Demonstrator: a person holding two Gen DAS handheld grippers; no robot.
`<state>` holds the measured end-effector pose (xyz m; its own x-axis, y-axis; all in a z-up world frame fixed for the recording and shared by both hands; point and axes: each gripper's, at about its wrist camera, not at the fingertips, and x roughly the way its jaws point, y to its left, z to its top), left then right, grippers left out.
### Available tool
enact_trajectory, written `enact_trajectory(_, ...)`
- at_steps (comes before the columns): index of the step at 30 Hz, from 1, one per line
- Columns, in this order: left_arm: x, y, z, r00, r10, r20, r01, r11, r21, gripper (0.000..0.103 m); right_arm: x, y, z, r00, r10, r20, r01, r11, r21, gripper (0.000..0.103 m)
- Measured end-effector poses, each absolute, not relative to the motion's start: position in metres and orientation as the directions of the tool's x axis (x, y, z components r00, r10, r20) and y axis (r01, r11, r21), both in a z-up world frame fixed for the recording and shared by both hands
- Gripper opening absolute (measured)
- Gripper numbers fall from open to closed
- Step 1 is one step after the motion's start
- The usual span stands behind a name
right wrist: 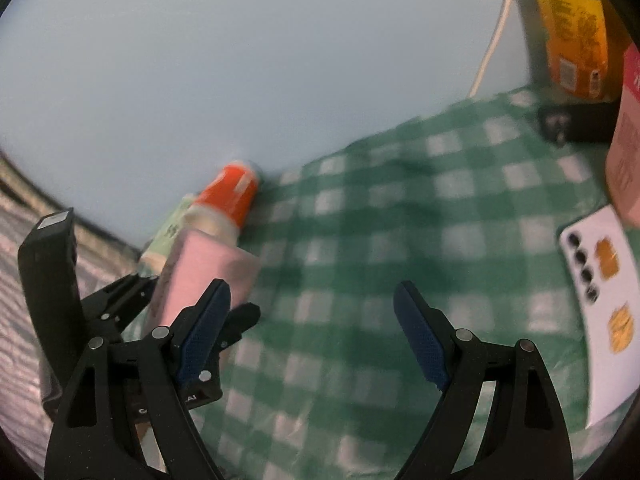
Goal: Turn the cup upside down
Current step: 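Close the right gripper around the pink mug's body and lift it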
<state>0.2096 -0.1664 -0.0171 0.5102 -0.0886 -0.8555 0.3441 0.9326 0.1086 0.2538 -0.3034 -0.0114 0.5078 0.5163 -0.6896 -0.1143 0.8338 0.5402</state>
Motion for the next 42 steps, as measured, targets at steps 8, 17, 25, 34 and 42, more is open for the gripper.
enact_trajectory(8,0.194,-0.13,-0.039,0.458,-0.106,-0.882,0.361,0.929,0.076,0.075,0.222,-0.268,-0.024,0.428,0.59,-0.684,-0.174,0.797,0.579,0.085)
enact_trajectory(17,0.198,-0.118,-0.057,0.405,-0.138,-0.904,0.355,0.935,0.016,0.075,0.227,-0.244,-0.043,0.376,0.601,-0.706,-0.191,0.795,0.575,0.085)
enact_trajectory(25,0.199,-0.115,-0.051,0.415,-0.116,-0.902,0.363,0.931,0.047,0.081,0.222,-0.24,-0.041,0.365,0.609,-0.704,-0.202,0.79,0.579,0.085)
enact_trajectory(34,0.194,-0.095,-0.023,0.415,-0.172,-0.893,0.387,0.922,0.002,0.082,0.218,-0.234,-0.032,0.372,0.615,-0.695,-0.206,0.785,0.584,0.085)
enact_trajectory(42,0.201,-0.058,0.0,0.46,-0.199,-0.865,0.344,0.938,-0.033,0.082,0.219,-0.22,-0.027,0.358,0.635,-0.685,-0.204,0.769,0.606,0.085)
